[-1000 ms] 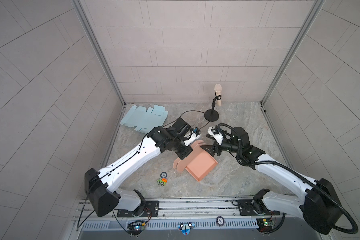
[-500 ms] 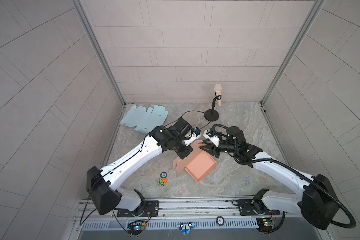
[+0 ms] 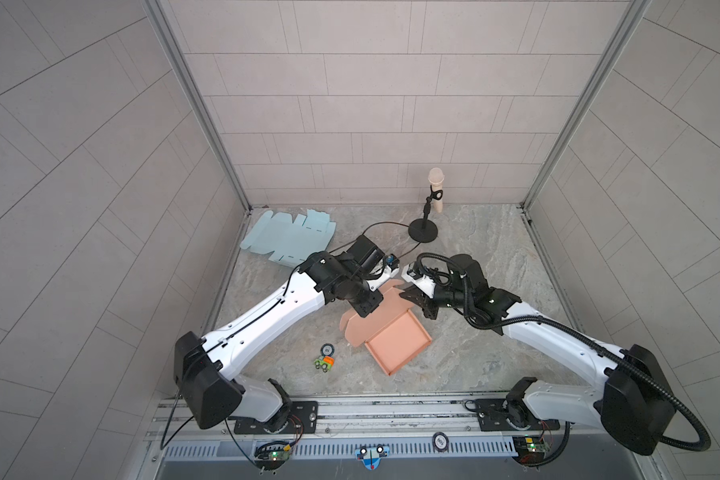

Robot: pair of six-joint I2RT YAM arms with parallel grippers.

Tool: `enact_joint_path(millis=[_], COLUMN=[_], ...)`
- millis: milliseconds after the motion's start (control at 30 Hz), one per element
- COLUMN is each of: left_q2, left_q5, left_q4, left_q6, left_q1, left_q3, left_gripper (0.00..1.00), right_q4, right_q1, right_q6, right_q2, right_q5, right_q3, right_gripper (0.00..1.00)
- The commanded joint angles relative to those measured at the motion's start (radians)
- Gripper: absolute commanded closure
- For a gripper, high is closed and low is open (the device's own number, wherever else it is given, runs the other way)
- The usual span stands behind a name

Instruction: Fold the paper box

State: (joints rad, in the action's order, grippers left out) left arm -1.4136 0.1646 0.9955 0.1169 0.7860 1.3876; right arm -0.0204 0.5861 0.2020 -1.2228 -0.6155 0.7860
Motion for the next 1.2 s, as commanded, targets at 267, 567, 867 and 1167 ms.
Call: enact_joint_path(millis=[267,567,867,1167], left_q2=[0.174,0.323,0.315,0.208], left_q5=[0.103,0.089,0.129,0.190], left_q4=[-0.335,-0.811,-1.013,-1.093], left_q6=[-0.232,-0.489,-0.584,-0.578], left_q1=[-0.152,-0.172,-0.180,-0.176], left_q3=[-0.251,-0.634,-0.811,-0.808], left_gripper=[0.32,0.24,0.22,0.37], right_q4=[0.066,0.011,-0.023,-0.020], right_q1=[0.002,-0.023,-0.062,-0.062], right_q6=[-0.095,-0.160,-0.175,-0.186], right_q2=[0.141,0.139,0.125,0.101], right_q5=[0.240,0.305,0.283,0.294], right_q3=[-0.129,-0.157,-0.144,-0.143], right_gripper=[1.00,1.00,1.00,0.99])
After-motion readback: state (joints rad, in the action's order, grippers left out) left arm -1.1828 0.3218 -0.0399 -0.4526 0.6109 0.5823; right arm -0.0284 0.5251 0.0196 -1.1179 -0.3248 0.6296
